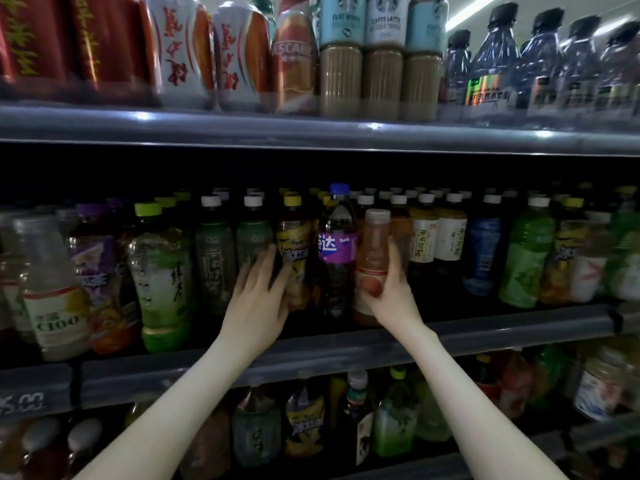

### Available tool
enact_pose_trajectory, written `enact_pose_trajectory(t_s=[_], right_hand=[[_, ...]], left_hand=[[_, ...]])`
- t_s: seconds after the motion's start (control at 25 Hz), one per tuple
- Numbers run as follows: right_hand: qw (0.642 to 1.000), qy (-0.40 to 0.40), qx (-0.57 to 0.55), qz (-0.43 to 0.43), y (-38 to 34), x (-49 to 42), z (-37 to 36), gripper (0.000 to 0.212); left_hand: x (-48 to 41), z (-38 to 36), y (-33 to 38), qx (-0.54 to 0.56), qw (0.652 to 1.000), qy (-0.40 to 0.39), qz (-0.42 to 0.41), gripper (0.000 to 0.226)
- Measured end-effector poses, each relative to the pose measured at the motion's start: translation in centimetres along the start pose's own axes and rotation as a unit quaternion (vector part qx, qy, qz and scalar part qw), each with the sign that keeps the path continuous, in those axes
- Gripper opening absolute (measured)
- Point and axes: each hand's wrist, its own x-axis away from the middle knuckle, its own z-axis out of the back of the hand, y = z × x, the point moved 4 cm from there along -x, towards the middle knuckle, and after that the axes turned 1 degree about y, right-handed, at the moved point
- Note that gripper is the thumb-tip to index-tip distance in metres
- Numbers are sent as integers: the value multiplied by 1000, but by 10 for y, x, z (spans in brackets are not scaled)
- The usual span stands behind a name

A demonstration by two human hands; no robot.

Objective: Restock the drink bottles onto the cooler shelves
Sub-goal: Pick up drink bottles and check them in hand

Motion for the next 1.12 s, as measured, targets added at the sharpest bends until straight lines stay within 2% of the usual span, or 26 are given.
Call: enact_pose_trajectory(t_s=[0.08,0.16,0.28,0.36,0.48,0.56,0.72,0.8,0.92,1.12], right_hand=[[999,43,-10,19,1,8,9,102],[994,86,-7,69,-4,24,22,101],[978,137,-65,146,-19,53,39,103],[973,122,-116,156,-28,73,42,107],[971,-24,-217,97,-41,110,27,111],[955,-118,-268,39,-40,156,0,109],[908,-273,-310,-68,-35,260,-62,94],[877,-351,-312,-98,-45,300,-90,89],[830,-453,-308,-108,-81,347,-132,85],[771,-571,-264,-99,-170,437,-213,66]], left_hand=[[16,13,25,8,997,18,-69,64],[33,27,41,28,996,24,-86,57],[58,39,60,90,995,10,-39,58],[78,44,78,162,986,-25,22,65],[119,59,101,252,957,-85,117,74],[166,70,109,278,929,-143,198,80],[268,89,110,326,839,-276,337,83],[304,105,103,351,802,-290,386,79],[359,141,77,330,762,-273,486,69],[480,225,11,277,716,-271,581,56]])
